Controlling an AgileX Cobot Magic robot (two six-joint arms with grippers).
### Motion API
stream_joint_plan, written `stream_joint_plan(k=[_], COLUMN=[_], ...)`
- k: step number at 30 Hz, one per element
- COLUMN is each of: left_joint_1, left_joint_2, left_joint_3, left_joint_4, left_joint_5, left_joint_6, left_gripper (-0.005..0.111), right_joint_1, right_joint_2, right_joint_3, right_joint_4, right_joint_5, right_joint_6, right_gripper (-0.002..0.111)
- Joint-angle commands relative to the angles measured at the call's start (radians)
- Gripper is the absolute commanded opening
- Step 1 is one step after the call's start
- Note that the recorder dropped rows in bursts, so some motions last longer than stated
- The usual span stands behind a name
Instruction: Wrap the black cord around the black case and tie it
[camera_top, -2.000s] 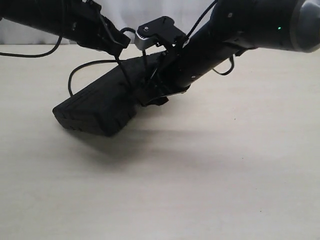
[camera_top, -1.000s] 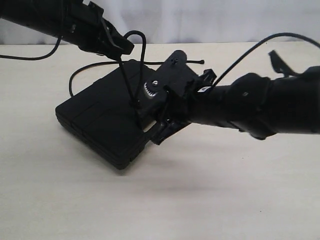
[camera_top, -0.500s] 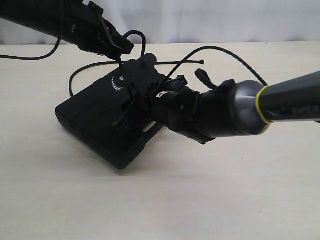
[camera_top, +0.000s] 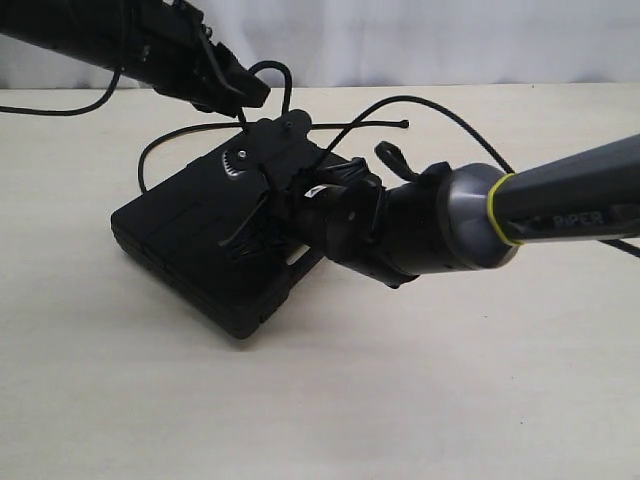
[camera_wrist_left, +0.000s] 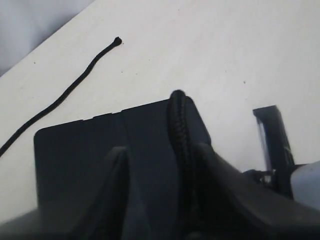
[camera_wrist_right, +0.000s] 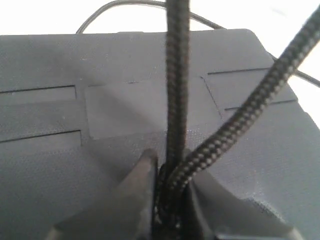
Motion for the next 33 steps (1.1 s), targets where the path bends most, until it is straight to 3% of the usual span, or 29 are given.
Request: stream_joint_plan(k=[1, 4, 7, 16, 20, 26, 33], left_joint_1=[0.03, 0.078, 0.115, 0.129, 0.129, 0.127, 0.122], left_joint_2=[-0.009, 0.018, 0.068, 0.213, 0.252, 0.268, 0.272], left_joint_3=[-0.007, -0.007, -0.007, -0.007, 0.003, 0.005, 0.005], left_joint_4=[0.233, 0.427, 0.507, 0.509, 0.43, 0.412, 0.334], left_joint_5=[-0.102, -0.129, -0.099, -0.133, -0.099, 0.156, 0.411], left_joint_6=[-0.171, -0.41, -0.48, -0.508, -0.501, -0.443, -0.387], left_gripper=[0.052, 0.052, 0.052, 0.052, 0.052, 0.05, 0.028], right_joint_1=[-0.005, -0.005, -0.027, -0.11, -0.11, -0.138, -0.218], right_joint_2=[-0.002, -0.008, -0.029, -0.12, -0.12, -0.122, -0.181], right_joint_3=[0.015, 0.036, 0.053, 0.156, 0.161, 0.161, 0.212], right_joint_4=[0.02, 0.02, 0.037, 0.052, 0.045, 0.045, 0.043], right_joint_5=[0.001, -0.006, -0.006, 0.033, 0.076, 0.076, 0.078], right_joint_6=[-0.002, -0.023, -0.023, -0.036, -0.058, -0.058, -0.076], right_gripper=[0.004, 0.004, 0.004, 0.004, 0.004, 0.004, 0.004])
